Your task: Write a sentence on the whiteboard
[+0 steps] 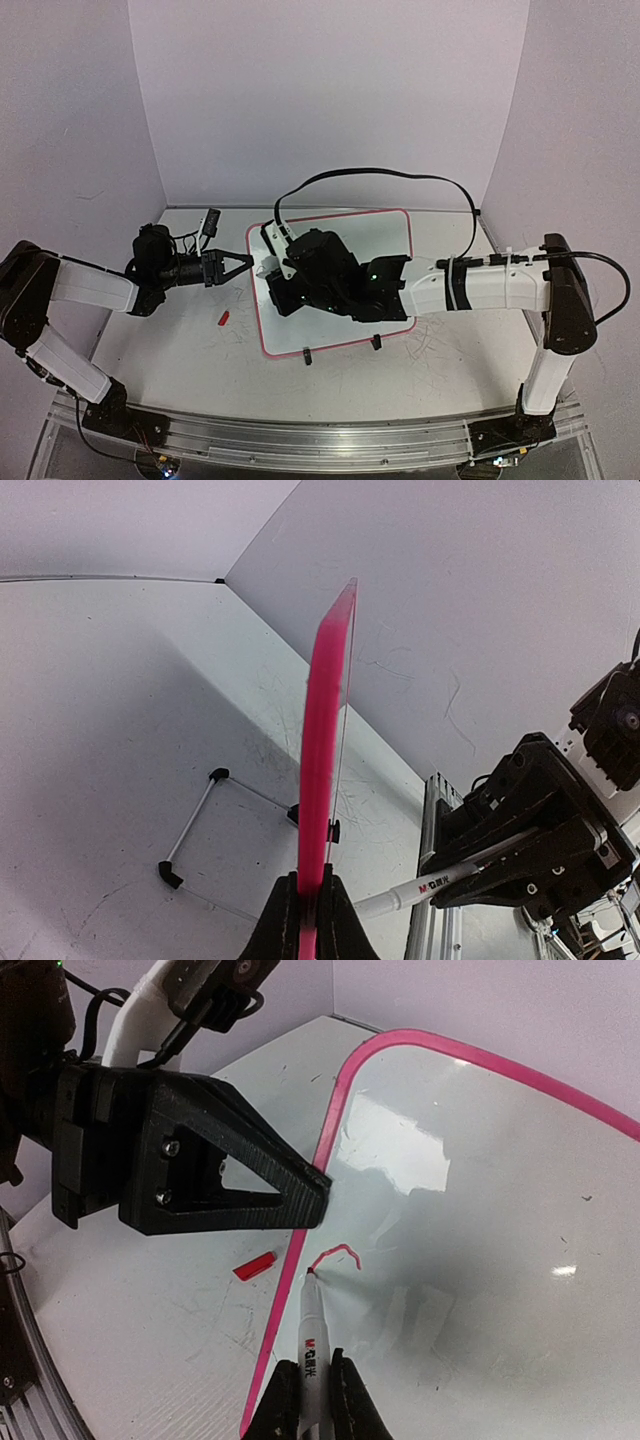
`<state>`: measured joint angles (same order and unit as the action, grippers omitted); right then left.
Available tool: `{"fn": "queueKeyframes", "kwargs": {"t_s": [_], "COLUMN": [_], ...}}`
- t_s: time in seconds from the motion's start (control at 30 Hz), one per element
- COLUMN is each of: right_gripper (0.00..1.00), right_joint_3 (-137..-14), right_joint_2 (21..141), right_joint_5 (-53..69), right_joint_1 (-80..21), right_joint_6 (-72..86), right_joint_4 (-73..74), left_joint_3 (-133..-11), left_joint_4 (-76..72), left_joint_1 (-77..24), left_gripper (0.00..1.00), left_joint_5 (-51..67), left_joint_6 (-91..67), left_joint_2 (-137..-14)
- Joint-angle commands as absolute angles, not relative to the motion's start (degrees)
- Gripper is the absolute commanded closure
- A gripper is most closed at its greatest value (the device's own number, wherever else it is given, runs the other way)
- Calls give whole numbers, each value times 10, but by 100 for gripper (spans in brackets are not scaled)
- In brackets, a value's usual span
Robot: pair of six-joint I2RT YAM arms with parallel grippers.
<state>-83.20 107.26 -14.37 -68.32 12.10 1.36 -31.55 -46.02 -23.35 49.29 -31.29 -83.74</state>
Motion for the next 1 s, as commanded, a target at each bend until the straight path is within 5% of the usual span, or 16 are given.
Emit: {"fn": "queueKeyframes", "kwargs": {"t_s": [0.0,0.97], "right_gripper": [100,100], "right_joint_3": [-819,-773], "right_joint_2": [1061,1034], "right_joint_5": [-180,-202], "right_joint_1": [-684,-687], "right_joint_6": [133,165], "right_joint_4": [20,31], "left_joint_3": [-335,-334], "left_joint_4": [-477,-476], "left_joint_1": [-242,-243], "left_gripper": [100,100], "left_joint_5": [506,508], "left_joint_6": [-312,-313], "left_joint_2": [-826,-827]}}
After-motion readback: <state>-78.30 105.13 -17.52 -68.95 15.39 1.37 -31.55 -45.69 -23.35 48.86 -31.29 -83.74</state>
